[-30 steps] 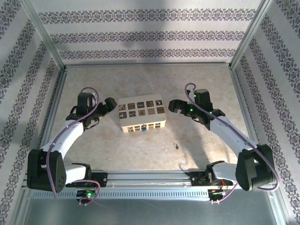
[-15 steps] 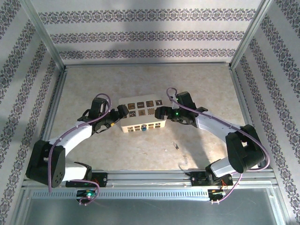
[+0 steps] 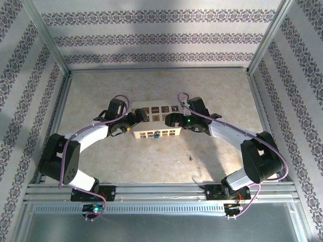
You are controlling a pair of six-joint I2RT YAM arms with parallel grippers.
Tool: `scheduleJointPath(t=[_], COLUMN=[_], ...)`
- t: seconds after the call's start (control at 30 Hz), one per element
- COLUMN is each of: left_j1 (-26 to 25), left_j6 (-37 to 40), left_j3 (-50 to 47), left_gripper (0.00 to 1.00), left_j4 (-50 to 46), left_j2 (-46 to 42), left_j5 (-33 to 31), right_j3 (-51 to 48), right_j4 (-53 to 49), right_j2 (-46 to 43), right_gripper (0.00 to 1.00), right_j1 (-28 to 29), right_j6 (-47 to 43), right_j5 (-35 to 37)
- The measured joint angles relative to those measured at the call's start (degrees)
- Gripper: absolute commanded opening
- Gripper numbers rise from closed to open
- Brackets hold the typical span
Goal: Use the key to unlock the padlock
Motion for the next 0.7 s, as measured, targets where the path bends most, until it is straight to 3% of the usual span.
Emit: scheduleJointPath(t=[0.7], left_j1=[0.04], left_j6=[6.21], left_j3=[24.28], left_gripper=[1.00], left_j4=[-1.84], left_j2=[21.14], left_j5=[-2.01], right_j3=[-0.09], right_j4=[0.46], right_j2=[0.20], right_gripper=[0.99], right_j1=[-1.92], right_j6=[1.07], right_j5=[1.84])
